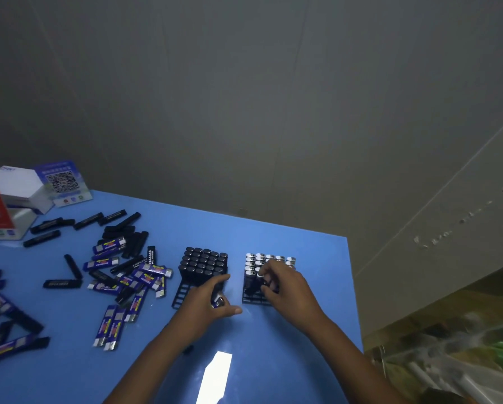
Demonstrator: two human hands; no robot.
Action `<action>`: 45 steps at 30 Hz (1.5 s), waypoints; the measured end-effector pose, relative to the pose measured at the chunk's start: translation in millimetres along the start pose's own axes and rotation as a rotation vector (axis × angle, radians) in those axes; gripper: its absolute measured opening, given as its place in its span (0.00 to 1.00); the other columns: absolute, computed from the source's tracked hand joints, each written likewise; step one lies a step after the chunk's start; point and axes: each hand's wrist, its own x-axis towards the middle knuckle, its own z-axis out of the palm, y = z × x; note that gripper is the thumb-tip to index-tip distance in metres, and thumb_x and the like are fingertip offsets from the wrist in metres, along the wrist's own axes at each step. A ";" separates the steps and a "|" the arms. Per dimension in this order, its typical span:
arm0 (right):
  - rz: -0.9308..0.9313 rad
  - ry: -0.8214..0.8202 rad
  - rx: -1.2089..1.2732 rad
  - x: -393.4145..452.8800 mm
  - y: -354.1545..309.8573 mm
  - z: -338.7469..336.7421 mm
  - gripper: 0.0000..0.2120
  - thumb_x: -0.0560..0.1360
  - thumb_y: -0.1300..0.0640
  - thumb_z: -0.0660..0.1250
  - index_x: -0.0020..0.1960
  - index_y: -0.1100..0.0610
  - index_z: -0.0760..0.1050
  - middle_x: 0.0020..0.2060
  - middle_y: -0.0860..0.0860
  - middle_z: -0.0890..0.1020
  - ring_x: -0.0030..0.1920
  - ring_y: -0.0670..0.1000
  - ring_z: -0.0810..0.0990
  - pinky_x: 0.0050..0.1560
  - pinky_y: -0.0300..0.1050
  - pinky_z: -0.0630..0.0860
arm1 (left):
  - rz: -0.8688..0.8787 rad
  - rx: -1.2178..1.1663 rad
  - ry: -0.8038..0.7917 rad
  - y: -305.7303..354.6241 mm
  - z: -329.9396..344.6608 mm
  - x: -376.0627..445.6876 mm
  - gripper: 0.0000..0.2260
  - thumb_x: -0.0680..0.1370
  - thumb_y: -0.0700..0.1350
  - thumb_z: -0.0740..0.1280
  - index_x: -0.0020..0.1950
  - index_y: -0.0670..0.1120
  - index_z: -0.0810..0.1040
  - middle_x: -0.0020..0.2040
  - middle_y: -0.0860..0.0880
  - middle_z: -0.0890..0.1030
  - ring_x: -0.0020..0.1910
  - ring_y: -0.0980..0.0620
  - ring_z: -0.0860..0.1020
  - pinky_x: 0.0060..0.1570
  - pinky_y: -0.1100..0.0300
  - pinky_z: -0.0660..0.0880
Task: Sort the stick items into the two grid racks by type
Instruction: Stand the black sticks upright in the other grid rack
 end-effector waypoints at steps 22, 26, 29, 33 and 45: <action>-0.051 0.075 -0.138 44.9 -103.5 106.4 0.11 0.74 0.57 0.71 0.44 0.48 0.70 0.41 0.41 0.75 0.43 0.43 0.72 0.40 0.43 0.72 | -0.004 0.069 0.075 -69.3 -132.4 -26.0 0.28 0.67 0.51 0.80 0.64 0.59 0.73 0.45 0.55 0.81 0.44 0.64 0.78 0.46 0.72 0.74; -0.022 0.100 -0.193 50.8 -110.6 124.2 0.08 0.74 0.60 0.70 0.44 0.51 0.71 0.40 0.41 0.74 0.44 0.45 0.72 0.39 0.44 0.70 | -0.017 0.064 0.034 -85.8 -149.2 -20.3 0.30 0.67 0.53 0.79 0.65 0.61 0.71 0.44 0.52 0.82 0.44 0.57 0.80 0.49 0.64 0.78; -0.022 0.103 -0.240 52.3 -112.0 134.3 0.06 0.74 0.60 0.69 0.45 0.52 0.72 0.42 0.43 0.77 0.47 0.48 0.74 0.39 0.44 0.71 | -0.017 0.077 0.009 -94.6 -156.9 -17.3 0.31 0.67 0.55 0.79 0.66 0.62 0.71 0.44 0.53 0.81 0.45 0.56 0.80 0.52 0.59 0.78; -0.052 0.120 -0.332 55.5 -116.0 142.5 0.05 0.74 0.61 0.70 0.46 0.53 0.75 0.45 0.46 0.79 0.49 0.49 0.76 0.37 0.42 0.68 | 0.006 0.071 -0.008 -97.4 -162.4 -14.0 0.29 0.68 0.53 0.79 0.64 0.64 0.70 0.39 0.50 0.80 0.40 0.52 0.80 0.45 0.62 0.78; -0.089 0.063 -0.421 58.1 -121.3 134.8 0.08 0.77 0.57 0.68 0.56 0.52 0.78 0.50 0.47 0.76 0.47 0.50 0.77 0.39 0.44 0.73 | 0.029 -0.024 -0.012 -95.0 -165.9 -15.7 0.29 0.68 0.50 0.79 0.64 0.65 0.71 0.38 0.54 0.79 0.36 0.57 0.76 0.44 0.62 0.77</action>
